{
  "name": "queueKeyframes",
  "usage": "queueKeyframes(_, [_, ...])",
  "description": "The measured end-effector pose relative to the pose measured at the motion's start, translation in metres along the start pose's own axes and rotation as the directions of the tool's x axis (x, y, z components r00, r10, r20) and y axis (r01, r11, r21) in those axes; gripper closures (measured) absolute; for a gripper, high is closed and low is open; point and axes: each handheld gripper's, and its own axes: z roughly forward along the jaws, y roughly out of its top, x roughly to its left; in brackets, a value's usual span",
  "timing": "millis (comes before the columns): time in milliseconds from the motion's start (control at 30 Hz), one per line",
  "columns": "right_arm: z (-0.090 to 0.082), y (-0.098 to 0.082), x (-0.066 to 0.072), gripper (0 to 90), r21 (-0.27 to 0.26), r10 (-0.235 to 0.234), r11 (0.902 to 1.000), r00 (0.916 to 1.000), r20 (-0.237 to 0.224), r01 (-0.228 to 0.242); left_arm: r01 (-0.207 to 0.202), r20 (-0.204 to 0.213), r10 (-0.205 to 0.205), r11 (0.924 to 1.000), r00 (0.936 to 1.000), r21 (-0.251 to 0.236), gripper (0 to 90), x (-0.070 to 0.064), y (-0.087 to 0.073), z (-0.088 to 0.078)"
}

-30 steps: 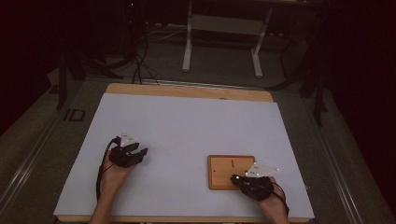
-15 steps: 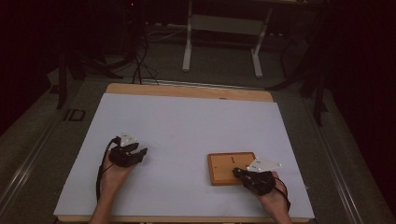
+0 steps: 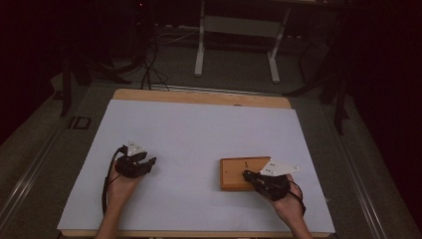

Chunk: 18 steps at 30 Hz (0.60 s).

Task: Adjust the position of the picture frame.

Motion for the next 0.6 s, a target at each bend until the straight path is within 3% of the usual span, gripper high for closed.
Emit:
queueKeyframes(433, [0.03,0.025,0.019,84.7,-0.019,-0.074,0.9972,0.9932,-0.089,0.073,-0.013,0.002,0.013,0.9999,0.9999,0.005,56.6,0.0,0.0,0.001])
queueKeyframes(600, [0.041,0.031,0.024,84.7,-0.031,-0.085,0.9961,0.99,-0.112,0.082,-0.017,0.02,0.017,0.9999,0.9997,-0.004,61.9,-0.002,0.001,-0.001])
